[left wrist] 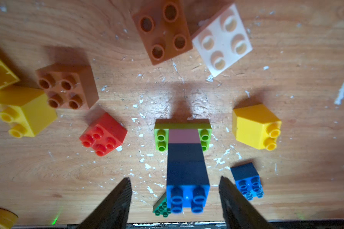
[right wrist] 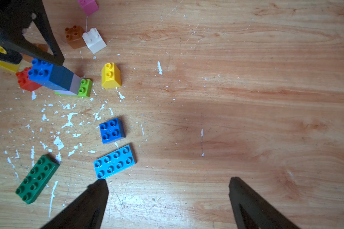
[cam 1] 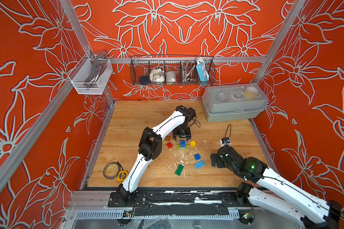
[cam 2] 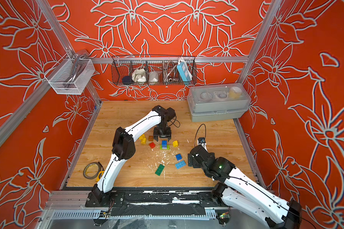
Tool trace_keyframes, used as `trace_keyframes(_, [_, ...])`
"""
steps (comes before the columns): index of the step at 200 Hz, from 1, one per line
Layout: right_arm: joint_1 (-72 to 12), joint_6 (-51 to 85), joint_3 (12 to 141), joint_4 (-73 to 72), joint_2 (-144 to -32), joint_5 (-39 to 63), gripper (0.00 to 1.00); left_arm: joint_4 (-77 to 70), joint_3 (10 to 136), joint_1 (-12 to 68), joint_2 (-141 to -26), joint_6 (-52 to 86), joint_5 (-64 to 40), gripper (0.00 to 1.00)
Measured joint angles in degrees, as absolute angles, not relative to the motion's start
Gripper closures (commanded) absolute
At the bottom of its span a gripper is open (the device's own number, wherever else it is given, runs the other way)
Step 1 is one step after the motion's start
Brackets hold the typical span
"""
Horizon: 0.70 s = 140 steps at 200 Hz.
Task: Assemble the number 1 with lego
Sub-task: Assemble the lego brick with the lego brick, then pick up the lego brick from the center of the board.
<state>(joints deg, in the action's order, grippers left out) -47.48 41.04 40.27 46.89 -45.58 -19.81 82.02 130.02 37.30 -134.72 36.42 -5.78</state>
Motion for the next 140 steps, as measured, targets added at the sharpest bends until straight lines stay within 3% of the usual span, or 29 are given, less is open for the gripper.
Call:
trace_keyframes(26, [-43.9,39.6,46.9,49.3,-52.0,-16.6,0.0,79.6,121.4,37.3,-124.5,37.0,-4.4,0.02])
trace_keyframes(64, [-36.2,34.9,56.2,50.7,-65.8,-8.7,0.0,68.4,95.0,36.8,-95.2,38.5,-2.7,0.01])
trace_keyframes(100, [-35.3,30.5,64.6,50.5,-79.4,-2.8,0.06,57.3,71.5,35.5,-64.1,35.7,0.1,0.01])
trace_keyframes(125, [-35.3,28.3,69.6,49.6,-86.6,-1.6,0.1,54.7,63.3,34.2,-51.3,31.1,1.1,0.01])
trace_keyframes(140, [-35.3,27.1,72.4,49.1,-90.9,-1.4,0.2,54.3,60.3,33.7,-46.9,28.0,1.7,0.01])
